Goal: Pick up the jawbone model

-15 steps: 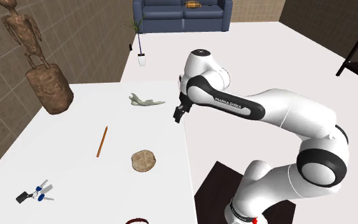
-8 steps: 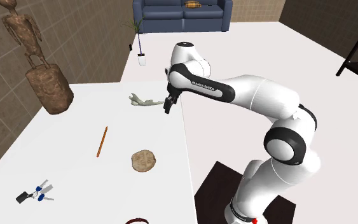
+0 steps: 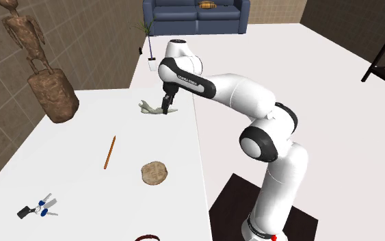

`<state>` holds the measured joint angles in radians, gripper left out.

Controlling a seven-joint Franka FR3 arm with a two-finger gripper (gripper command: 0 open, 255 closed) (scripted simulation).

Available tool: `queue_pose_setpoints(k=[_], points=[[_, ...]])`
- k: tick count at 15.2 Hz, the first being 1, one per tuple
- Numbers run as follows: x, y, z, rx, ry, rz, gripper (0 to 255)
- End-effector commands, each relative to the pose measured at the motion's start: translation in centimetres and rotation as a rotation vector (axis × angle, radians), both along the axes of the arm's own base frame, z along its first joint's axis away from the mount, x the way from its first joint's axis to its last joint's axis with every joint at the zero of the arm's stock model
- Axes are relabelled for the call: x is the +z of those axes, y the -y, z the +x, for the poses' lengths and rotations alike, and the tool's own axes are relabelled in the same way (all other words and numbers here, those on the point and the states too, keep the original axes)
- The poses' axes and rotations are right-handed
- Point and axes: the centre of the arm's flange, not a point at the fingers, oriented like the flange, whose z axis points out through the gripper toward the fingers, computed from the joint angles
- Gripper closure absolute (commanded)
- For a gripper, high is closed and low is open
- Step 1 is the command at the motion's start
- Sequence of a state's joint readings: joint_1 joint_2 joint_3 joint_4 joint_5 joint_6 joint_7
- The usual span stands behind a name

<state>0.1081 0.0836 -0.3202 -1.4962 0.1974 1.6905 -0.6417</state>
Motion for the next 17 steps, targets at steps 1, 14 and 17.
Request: queue_pose_setpoints(k=[1, 14, 17], points=[[-0.3, -0.3, 2.8, 0.053, 0.0, 0.004, 0], [-4.3, -0.5, 5.4, 0.099, -0.001, 0.008, 255], [-4.4, -0.6, 5.4, 0.099, -0.001, 0.008, 255]])
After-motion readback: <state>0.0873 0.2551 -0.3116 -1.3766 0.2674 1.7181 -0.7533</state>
